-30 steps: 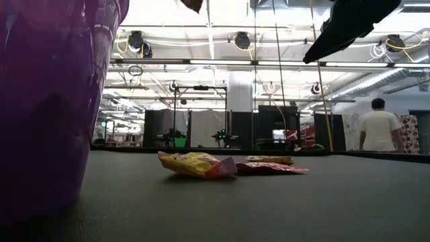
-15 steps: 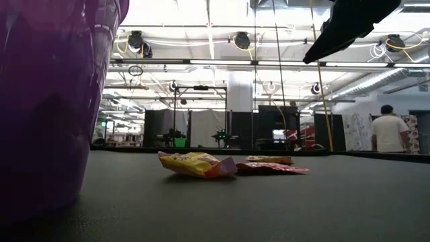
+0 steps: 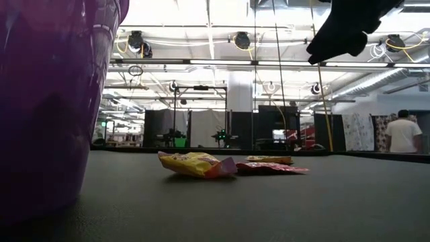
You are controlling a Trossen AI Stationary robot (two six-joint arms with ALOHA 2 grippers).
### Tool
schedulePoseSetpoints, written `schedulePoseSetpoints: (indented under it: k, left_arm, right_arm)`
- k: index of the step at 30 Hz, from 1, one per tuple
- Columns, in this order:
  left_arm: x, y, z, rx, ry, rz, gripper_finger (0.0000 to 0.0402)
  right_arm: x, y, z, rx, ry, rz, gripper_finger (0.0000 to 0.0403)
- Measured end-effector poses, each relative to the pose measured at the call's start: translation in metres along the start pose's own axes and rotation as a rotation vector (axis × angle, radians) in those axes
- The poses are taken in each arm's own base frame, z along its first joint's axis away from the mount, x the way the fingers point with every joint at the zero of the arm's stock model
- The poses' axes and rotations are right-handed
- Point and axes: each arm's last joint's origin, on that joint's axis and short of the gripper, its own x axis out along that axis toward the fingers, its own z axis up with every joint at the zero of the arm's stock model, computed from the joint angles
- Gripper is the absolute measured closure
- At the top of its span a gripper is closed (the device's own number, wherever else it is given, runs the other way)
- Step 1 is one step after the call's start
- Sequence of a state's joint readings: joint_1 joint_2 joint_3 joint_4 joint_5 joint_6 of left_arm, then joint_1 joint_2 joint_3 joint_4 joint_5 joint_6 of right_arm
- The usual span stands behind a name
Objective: Sort candy by brand, put in halloween buckets
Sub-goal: Put the red candy into the violet bucket, then put the yellow candy into the orange bucket
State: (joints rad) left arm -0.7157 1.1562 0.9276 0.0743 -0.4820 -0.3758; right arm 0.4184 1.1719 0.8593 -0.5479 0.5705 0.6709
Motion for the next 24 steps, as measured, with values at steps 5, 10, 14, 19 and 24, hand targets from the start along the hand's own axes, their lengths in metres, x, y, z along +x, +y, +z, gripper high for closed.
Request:
schedulePoseSetpoints:
  k: [5,10,14,19,24]
  left_arm:
    - [0.0,-0.017,-0.029,-0.027,0.162,-0.017,0.0402]
    - [0.006,-0.031,-0.057,0.027,0.265,-0.025,0.0402]
    - [0.012,-0.033,-0.072,0.07,0.324,0.0,0.0401]
    - [0.019,-0.028,-0.084,0.045,0.384,0.045,0.0388]
    - [0.025,-0.023,-0.095,-0.019,0.502,0.032,0.0321]
  right_arm:
    - [0.004,0.016,-0.009,0.018,0.008,0.035,0.0206]
    - [0.017,0.036,-0.018,-0.002,0.003,0.07,0.0206]
    - [0.028,0.047,-0.023,0.0,-0.003,0.087,0.0206]
    - [0.037,0.053,-0.026,0.005,0.005,0.114,0.0206]
    - [0.041,0.058,-0.027,0.025,0.016,0.151,0.0206]
